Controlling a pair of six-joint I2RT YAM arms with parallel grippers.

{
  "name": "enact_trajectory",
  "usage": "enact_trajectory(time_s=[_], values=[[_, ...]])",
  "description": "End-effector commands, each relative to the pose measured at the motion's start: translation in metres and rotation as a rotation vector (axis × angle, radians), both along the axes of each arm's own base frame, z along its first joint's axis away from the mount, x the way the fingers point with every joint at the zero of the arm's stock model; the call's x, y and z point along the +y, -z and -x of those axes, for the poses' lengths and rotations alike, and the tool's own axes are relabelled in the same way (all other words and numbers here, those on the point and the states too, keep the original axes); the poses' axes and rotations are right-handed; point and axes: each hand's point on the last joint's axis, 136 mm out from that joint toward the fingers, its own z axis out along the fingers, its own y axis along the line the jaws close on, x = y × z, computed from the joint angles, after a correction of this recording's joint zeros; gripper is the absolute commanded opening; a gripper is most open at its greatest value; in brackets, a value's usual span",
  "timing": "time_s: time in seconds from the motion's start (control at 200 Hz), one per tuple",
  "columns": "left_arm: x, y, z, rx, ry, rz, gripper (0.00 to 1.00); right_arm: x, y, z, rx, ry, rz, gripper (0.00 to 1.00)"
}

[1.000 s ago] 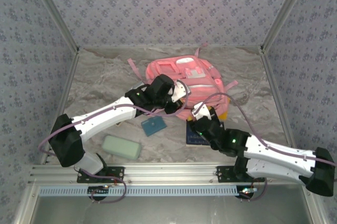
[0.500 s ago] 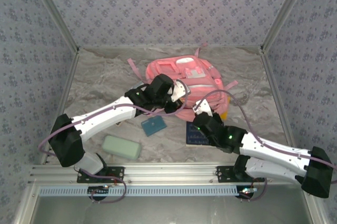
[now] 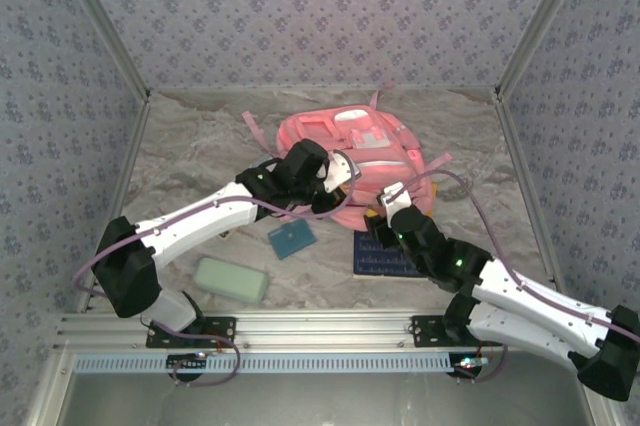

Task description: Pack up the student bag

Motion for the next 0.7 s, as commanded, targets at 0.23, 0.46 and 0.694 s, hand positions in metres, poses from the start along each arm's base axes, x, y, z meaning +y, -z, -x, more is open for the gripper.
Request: enact_trajectory(time_s=[0.23, 0.46, 0.694], values=[[-0.014, -0.044, -0.011, -0.033, -0.011, 0.133, 0.00, -0.010, 0.018, -0.015, 0.013, 0.095, 0.141, 0.57], [-0.015, -0.042, -0.010, -0.021, -0.011, 0.137, 0.00, -0.011, 0.011, -0.024, -0.040, 0.134, 0.153, 0.61], [-0.016, -0.040, -0.010, -0.015, -0.013, 0.138, 0.00, -0.011, 0.013, -0.023, -0.029, 0.138, 0.166, 0.41]])
